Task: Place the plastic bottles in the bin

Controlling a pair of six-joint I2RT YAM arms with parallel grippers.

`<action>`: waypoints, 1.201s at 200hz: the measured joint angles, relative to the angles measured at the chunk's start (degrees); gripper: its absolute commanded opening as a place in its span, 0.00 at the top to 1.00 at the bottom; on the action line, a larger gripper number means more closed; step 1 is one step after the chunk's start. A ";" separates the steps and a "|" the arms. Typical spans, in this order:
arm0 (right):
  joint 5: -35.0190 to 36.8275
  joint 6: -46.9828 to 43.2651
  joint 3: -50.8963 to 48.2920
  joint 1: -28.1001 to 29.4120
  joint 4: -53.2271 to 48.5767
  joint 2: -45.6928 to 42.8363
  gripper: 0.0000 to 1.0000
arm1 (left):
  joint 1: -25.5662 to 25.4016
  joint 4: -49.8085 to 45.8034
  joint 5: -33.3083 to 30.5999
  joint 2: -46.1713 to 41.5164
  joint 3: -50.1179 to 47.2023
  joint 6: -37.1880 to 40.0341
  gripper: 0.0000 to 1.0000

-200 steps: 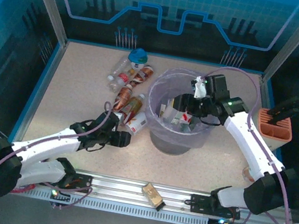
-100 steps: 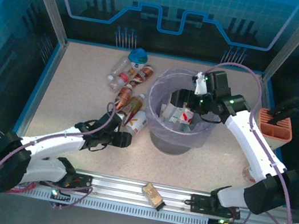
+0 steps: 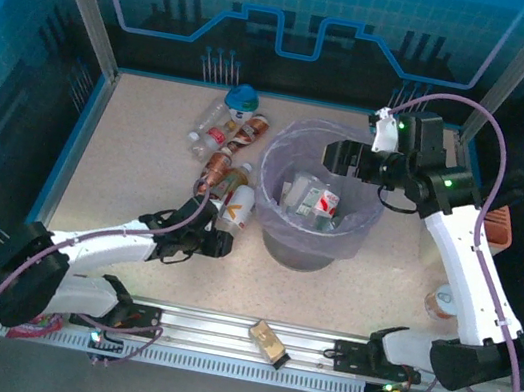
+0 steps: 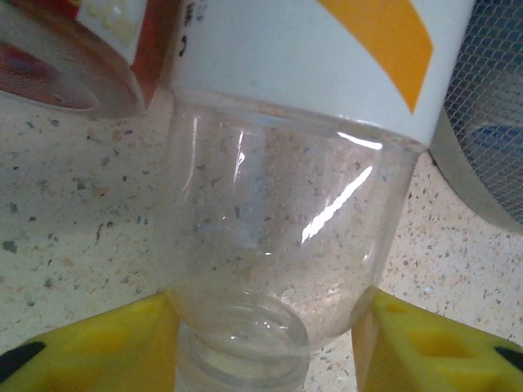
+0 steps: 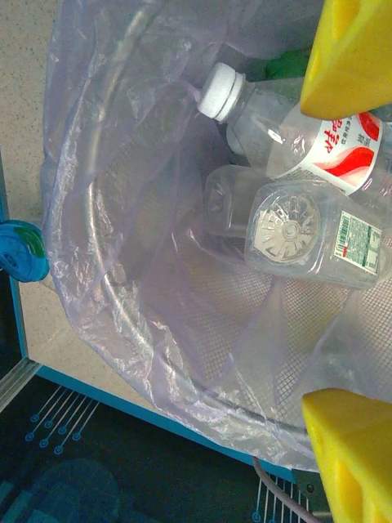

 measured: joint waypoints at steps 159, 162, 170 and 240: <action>-6.75 -2.10 7.76 2.56 1.55 3.23 0.10 | 0.00 -14.47 -8.44 -21.03 12.15 4.72 0.65; -6.95 -2.05 8.02 2.75 1.70 3.41 0.09 | 0.00 -14.95 -9.03 -21.09 13.05 5.09 0.65; -7.30 -2.05 8.68 3.28 1.97 3.96 0.09 | 0.00 -15.82 -10.27 -21.14 14.93 5.90 0.65; -9.75 -0.48 14.64 8.96 7.98 9.11 0.00 | 1.92 -15.74 -12.55 -19.71 25.83 13.94 0.69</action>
